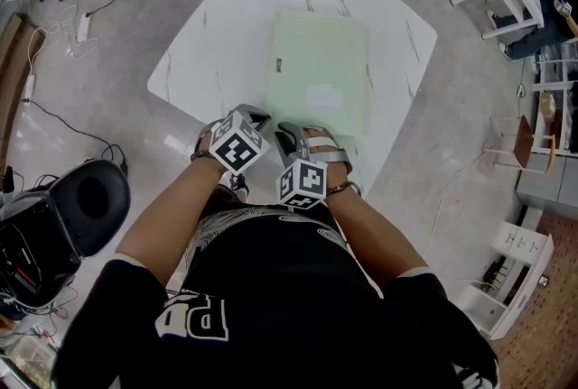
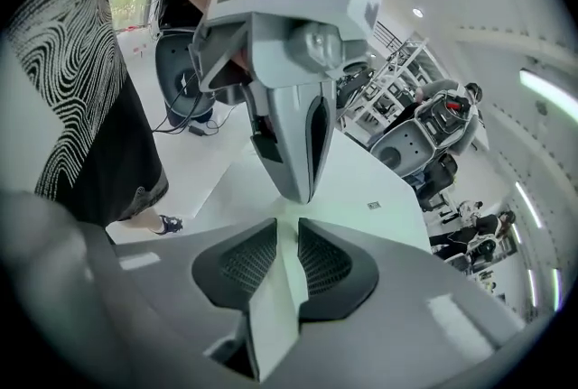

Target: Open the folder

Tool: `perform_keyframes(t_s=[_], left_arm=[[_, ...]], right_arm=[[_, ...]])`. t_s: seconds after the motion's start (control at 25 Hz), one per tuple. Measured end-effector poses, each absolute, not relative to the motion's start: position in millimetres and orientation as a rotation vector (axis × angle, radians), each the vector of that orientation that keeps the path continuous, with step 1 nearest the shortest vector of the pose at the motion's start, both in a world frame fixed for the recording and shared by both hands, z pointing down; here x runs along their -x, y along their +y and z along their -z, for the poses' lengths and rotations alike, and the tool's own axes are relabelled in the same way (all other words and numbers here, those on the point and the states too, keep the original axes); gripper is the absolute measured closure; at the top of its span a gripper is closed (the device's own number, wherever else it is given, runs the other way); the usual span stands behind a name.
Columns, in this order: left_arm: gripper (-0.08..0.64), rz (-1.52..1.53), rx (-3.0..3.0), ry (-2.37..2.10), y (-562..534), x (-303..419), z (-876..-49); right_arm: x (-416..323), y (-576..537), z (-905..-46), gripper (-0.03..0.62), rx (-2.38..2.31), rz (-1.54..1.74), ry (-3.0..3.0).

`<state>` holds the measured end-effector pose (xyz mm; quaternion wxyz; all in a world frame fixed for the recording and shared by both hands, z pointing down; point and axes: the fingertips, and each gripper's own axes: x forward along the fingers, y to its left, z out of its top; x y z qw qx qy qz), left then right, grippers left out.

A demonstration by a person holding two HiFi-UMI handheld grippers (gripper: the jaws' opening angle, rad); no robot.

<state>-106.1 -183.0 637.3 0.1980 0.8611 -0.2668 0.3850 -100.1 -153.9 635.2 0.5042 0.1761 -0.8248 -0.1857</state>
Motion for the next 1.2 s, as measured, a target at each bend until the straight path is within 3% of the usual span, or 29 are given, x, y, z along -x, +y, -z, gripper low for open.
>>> perform_keyframes(t_s=[0.44, 1.2], left_arm=[[0.499, -1.121, -2.409, -0.737, -183, 107, -638], [0.499, -1.129, -2.380, -0.787, -182, 107, -639]], right_arm=[[97, -158, -598, 0.581, -0.561, 0.379, -2.094], [63, -171, -517, 0.586, -0.839, 0.123, -2.330]])
